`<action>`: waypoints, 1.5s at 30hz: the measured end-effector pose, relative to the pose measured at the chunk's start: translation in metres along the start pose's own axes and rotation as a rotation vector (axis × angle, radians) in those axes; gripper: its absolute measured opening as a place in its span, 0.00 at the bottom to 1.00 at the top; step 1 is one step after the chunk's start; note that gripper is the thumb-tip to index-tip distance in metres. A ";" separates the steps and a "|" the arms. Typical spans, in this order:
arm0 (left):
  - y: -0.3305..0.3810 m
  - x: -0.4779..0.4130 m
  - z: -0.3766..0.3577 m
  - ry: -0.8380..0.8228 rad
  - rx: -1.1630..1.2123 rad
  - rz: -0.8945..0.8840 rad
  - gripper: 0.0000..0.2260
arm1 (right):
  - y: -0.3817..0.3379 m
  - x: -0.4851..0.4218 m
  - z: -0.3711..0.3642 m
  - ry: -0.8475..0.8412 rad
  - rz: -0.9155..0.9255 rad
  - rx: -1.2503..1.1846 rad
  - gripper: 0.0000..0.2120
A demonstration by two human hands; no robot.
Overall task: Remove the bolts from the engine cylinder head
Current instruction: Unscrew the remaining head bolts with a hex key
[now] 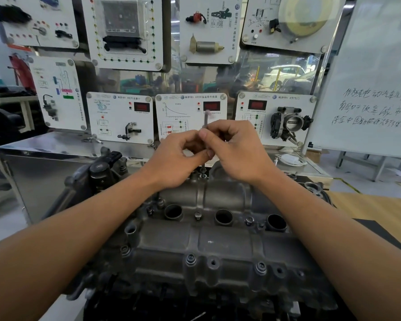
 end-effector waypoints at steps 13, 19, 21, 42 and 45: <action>-0.011 0.001 0.000 0.020 0.137 0.056 0.06 | -0.001 0.002 0.006 0.049 -0.015 0.053 0.13; -0.010 0.000 -0.001 0.030 0.186 0.076 0.06 | -0.008 0.004 0.007 0.056 0.035 0.105 0.13; -0.010 0.001 -0.002 0.023 0.197 0.076 0.05 | -0.009 0.004 0.008 0.066 0.050 0.115 0.13; -0.002 -0.003 -0.002 -0.003 0.011 0.015 0.05 | -0.002 0.000 0.002 0.048 0.007 -0.017 0.10; -0.001 0.000 -0.006 -0.080 0.040 0.024 0.09 | 0.003 -0.001 0.002 0.002 -0.033 -0.016 0.13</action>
Point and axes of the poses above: each hand's wrist, its own x-axis away from the middle knuckle, its own z-axis out of the back of the hand, y = z × x, the point moved 8 cm from there along -x, towards the middle knuckle, and after that the axes turned 5 degrees about -z, right-handed, at the moved point
